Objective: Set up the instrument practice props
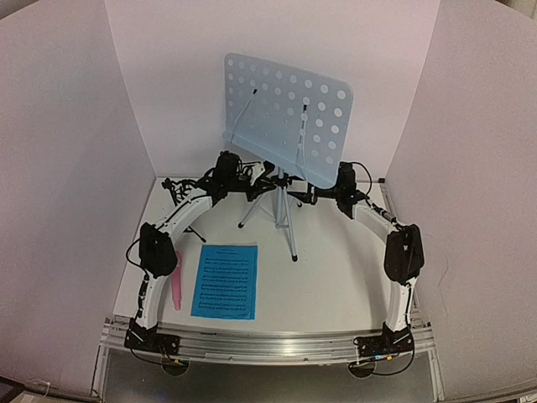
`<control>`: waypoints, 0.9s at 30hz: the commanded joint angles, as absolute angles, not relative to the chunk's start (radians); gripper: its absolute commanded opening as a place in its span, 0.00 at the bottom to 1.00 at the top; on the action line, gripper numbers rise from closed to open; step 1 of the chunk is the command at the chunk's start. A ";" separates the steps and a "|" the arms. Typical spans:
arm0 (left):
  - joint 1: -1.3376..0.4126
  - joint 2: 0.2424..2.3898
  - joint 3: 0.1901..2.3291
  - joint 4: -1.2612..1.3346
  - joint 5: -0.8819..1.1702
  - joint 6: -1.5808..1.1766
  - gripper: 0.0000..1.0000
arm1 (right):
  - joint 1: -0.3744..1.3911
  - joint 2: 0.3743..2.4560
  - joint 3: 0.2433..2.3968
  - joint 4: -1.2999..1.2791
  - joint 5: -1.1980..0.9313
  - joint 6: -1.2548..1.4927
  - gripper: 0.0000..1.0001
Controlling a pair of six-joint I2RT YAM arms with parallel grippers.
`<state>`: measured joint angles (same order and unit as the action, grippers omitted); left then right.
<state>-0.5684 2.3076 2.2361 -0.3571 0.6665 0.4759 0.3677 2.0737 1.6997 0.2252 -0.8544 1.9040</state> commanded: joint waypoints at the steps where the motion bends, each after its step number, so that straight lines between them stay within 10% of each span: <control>1: -0.588 2.272 2.190 -0.338 0.557 0.418 0.00 | 0.362 1.978 1.717 0.142 -0.822 1.685 0.55; 27: -0.693 2.192 2.040 -0.278 0.039 0.014 0.00 | 0.298 1.764 1.441 0.055 -0.568 1.302 0.63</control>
